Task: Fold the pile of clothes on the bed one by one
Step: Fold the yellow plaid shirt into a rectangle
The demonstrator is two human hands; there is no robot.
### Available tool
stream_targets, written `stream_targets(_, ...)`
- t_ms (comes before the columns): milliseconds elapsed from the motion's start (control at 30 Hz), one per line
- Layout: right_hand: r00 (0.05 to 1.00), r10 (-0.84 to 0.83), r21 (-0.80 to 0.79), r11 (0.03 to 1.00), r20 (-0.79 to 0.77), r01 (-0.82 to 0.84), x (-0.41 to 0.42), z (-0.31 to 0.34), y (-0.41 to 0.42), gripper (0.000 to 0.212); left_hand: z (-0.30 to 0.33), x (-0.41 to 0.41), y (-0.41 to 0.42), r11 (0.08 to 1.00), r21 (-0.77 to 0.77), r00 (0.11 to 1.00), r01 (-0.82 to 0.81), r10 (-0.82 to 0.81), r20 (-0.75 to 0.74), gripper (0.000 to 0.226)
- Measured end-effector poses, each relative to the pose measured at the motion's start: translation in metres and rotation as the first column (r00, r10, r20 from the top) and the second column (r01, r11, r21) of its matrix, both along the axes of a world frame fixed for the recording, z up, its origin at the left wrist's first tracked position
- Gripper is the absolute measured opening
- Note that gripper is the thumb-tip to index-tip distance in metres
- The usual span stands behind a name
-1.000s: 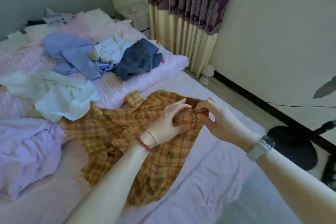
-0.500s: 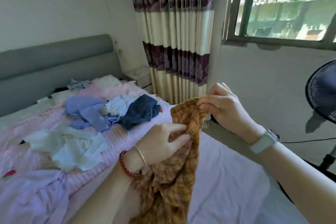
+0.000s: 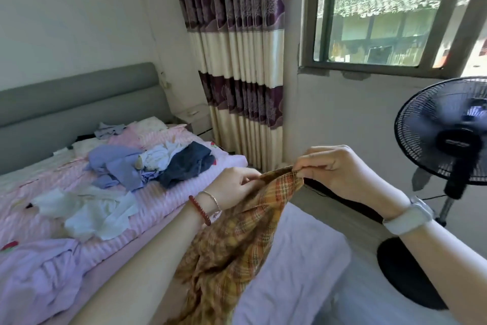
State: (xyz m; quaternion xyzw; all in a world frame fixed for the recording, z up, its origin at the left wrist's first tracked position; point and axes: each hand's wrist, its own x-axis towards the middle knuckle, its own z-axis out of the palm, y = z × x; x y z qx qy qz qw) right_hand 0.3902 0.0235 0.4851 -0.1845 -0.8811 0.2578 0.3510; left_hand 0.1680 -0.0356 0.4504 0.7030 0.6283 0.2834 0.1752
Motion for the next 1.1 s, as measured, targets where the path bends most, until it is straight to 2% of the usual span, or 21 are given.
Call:
stream_targets(100,0.994,-0.092,-0.122,0.988,0.051,0.097,0.049,-0.001,0.008,0.026,0.02,0.039,0.006,0.983,0.178,0.998,-0.042,0.051,-0.048,0.021)
stream_targets(167,0.986,-0.155,-0.172,0.972,0.061,0.163,0.072,0.0,0.011,0.026,0.04,0.066,0.006,0.964,0.265,0.996,-0.021,0.043,-0.079,0.022)
stream_targets(267,0.972,-0.227,-0.163,0.959,0.057,0.234,0.086,0.001,0.004,0.009,0.064,0.103,0.003,0.924,0.382,0.991,-0.001,0.052,-0.123,0.025)
stream_targets(367,0.944,-0.327,-0.168,0.933,-0.033,0.317,0.079,0.002,-0.008,0.017,0.083,0.126,-0.004,0.858,0.512,0.987,-0.034,0.109,-0.116,0.028)
stream_targets(467,0.921,-0.388,-0.181,0.908,-0.028,0.377,0.07,0.003,-0.014,0.023,0.096,0.133,-0.015,0.794,0.604,0.977,-0.068,0.175,-0.121,0.022)
stream_targets(600,0.938,-0.345,-0.188,0.919,0.037,0.346,0.079,-0.005,-0.017,0.03,0.101,0.118,-0.038,0.743,0.647,0.932,-0.171,0.335,-0.138,0.03)
stream_targets(700,0.914,-0.355,-0.053,0.927,0.194,0.371,0.092,-0.016,-0.017,0.011,0.087,0.101,-0.063,0.708,0.65,0.886,-0.276,0.45,-0.115,0.036)
stream_targets(800,0.872,-0.401,0.071,0.915,0.279,0.398,0.102,-0.032,-0.023,0.013,0.067,0.094,-0.096,0.711,0.625,0.856,-0.323,0.501,-0.128,0.036)
stream_targets(900,0.85,-0.461,0.116,0.887,0.256,0.446,0.11,-0.051,-0.037,0.01,0.046,0.095,-0.133,0.724,0.615,0.807,-0.312,0.544,-0.231,0.033)
stream_targets(967,0.836,-0.501,0.137,0.865,0.223,0.482,0.115,-0.064,-0.047,0.015,0.034,0.096,-0.16,0.723,0.614,0.741,-0.316,0.593,-0.317,0.038)
stream_targets(1033,0.842,-0.515,0.152,0.856,0.162,0.494,0.12,-0.075,-0.058,0.016,0.024,0.096,-0.188,0.715,0.615,0.68,-0.334,0.634,-0.368,0.042)
stream_targets(1100,0.855,-0.51,0.146,0.857,0.097,0.495,0.124,-0.084,-0.073,0.016,0.015,0.098,-0.219,0.734,0.571,0.658,-0.367,0.639,-0.398,0.046)
